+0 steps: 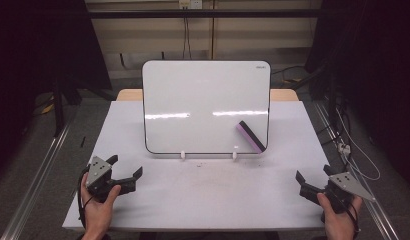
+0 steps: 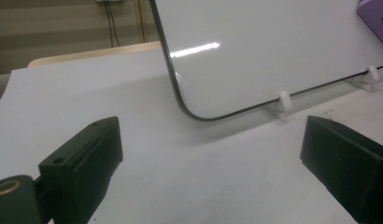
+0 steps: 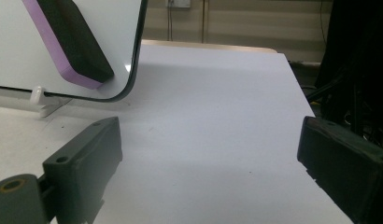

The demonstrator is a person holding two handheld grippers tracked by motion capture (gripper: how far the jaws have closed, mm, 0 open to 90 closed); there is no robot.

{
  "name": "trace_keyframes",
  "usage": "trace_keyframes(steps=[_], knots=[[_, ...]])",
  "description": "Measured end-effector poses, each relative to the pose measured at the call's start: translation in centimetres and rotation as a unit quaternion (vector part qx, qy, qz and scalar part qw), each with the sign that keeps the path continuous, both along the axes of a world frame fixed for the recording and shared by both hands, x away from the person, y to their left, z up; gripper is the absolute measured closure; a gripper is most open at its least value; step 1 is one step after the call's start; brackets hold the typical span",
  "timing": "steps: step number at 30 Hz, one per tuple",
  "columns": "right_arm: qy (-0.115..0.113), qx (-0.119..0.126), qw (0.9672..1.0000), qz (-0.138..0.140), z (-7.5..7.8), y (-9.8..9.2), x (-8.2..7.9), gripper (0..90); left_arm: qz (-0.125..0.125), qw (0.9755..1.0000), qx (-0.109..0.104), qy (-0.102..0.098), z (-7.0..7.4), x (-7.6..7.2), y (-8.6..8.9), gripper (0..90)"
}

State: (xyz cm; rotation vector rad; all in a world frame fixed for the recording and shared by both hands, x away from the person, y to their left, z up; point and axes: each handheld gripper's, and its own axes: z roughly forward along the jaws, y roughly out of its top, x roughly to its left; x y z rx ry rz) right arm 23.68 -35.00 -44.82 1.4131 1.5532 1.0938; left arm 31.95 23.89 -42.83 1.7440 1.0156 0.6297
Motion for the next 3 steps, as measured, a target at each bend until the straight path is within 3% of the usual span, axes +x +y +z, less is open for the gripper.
trace_keyframes(steps=[3], knots=[[-0.004,-0.001,1.0000,0.004,0.00,0.10,0.12,6.3,0.006,1.0000,-0.006,-0.001,0.10,-0.01,0.27,5.5]])
